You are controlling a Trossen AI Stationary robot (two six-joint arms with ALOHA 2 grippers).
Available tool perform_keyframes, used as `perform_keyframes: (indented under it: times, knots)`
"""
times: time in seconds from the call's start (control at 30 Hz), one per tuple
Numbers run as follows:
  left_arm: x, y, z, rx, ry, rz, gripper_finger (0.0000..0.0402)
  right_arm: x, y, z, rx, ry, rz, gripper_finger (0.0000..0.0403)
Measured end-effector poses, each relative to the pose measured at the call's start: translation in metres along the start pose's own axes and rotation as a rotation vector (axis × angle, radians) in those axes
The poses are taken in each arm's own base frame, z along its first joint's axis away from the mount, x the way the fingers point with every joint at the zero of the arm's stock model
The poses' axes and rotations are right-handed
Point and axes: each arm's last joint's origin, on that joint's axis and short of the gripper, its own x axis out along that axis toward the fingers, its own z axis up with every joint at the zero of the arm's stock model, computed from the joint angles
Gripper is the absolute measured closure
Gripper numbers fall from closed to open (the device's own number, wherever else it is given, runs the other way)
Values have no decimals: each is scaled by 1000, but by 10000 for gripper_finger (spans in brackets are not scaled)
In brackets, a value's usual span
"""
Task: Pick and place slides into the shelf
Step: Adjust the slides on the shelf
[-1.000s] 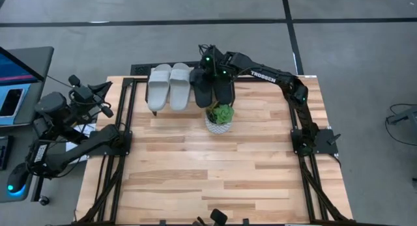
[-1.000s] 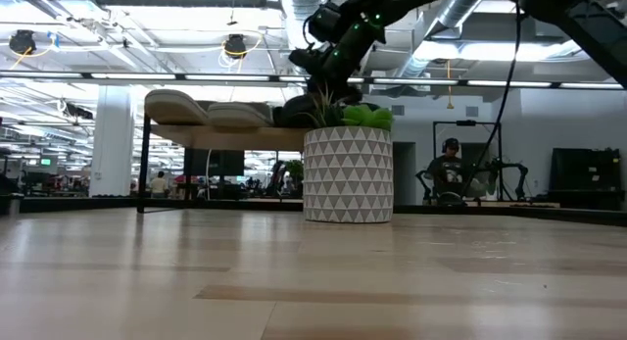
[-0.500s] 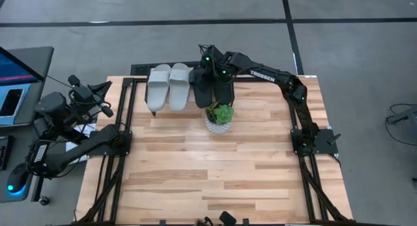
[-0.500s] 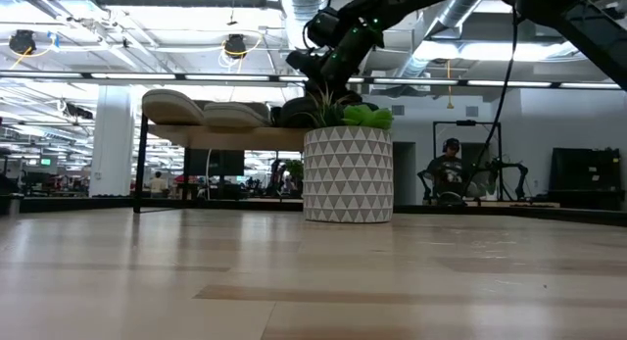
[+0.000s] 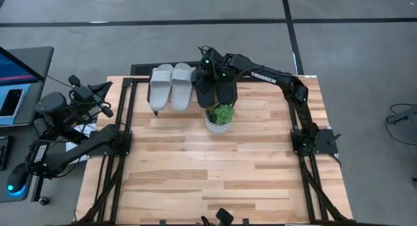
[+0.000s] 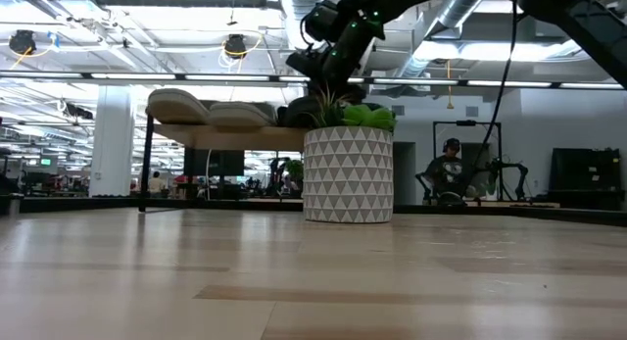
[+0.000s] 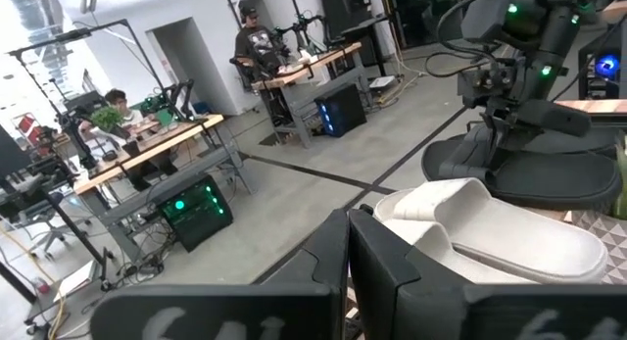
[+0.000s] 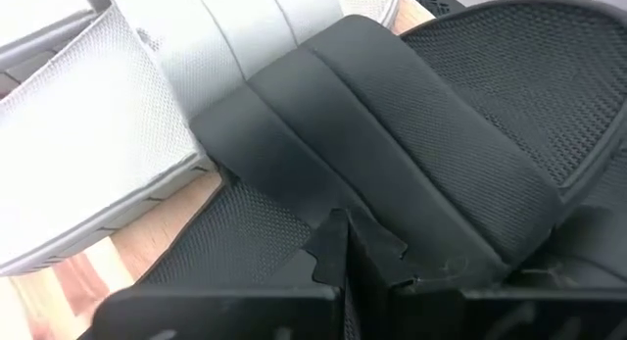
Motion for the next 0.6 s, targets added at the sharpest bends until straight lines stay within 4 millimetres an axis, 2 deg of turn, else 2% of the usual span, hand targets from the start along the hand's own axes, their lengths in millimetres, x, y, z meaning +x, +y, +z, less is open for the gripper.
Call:
perform_keyframes:
  times: [0.2, 0.6]
  knots:
    - [0, 0, 0, -3, -1, -3, 401, -9, -3, 0, 0, 3, 15, 403]
    - [0, -1, -1, 0, 8, -11, 402, -7, 7, 4, -56, -58, 84, 401]
